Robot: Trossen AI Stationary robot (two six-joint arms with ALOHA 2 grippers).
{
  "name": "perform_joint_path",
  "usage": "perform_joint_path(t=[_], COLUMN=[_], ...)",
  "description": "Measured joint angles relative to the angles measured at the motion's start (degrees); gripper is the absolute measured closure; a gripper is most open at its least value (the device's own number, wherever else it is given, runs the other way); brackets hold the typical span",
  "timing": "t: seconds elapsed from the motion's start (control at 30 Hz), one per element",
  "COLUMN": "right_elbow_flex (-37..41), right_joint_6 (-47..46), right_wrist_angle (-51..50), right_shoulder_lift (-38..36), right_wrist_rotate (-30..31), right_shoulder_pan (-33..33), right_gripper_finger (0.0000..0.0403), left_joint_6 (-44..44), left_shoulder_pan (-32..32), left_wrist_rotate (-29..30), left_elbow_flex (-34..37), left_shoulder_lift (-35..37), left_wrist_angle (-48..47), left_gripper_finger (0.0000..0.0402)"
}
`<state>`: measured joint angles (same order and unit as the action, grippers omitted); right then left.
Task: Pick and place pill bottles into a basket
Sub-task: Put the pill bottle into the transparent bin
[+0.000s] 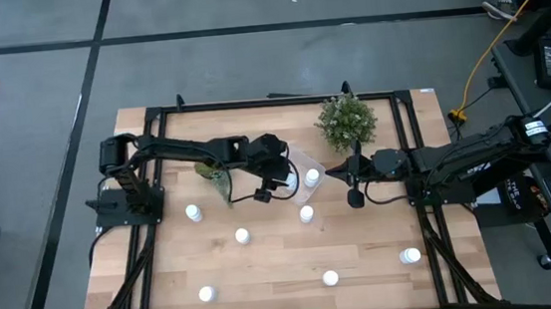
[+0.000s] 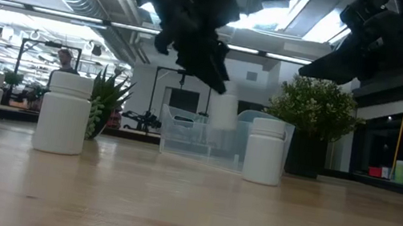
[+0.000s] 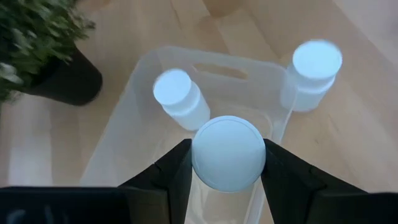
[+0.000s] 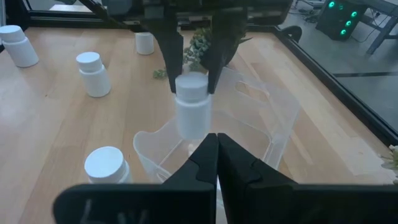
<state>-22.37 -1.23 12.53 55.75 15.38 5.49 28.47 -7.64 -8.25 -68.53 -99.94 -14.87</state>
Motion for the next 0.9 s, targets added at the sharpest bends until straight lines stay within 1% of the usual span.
perform_joint_path(t=[0.4,0.47,0.67,0.73,0.9], right_elbow_flex=[0.0,0.0,0.0,0.0,0.0], right_joint_6=[0.2,0.2,0.1,0.2,0.2], right_wrist_angle=[0.1,0.0,-0.1,0.1,0.0], right_shoulder_lift=[0.0,0.0,0.0,0.0,0.0], right_wrist_rotate=[0.0,0.0,0.0,0.0,0.0], right_shoulder_pan=[0.0,0.0,0.0,0.0,0.0], right_gripper_finger=[0.0394,0.0394,0.0394,0.0394,0.0394], left_joint_6=[0.4,0.4,0.3,0.2,-0.1], left_shoulder_pan=[0.0,0.0,0.2,0.2,0.2], left_wrist_rotate=[-0.9,-0.9,-0.9,-0.9,-0.9], left_elbow_flex=[-0.2,0.1,-0.2,0.0,0.0], left_shoulder_lift=[-2.3,-2.7,-5.0,-5.7,-6.6], left_wrist_angle=[5.6,4.5,9.4,8.4,9.8], left_gripper_finger=[0.0247,0.0247,0.0247,0.0247,0.0247])
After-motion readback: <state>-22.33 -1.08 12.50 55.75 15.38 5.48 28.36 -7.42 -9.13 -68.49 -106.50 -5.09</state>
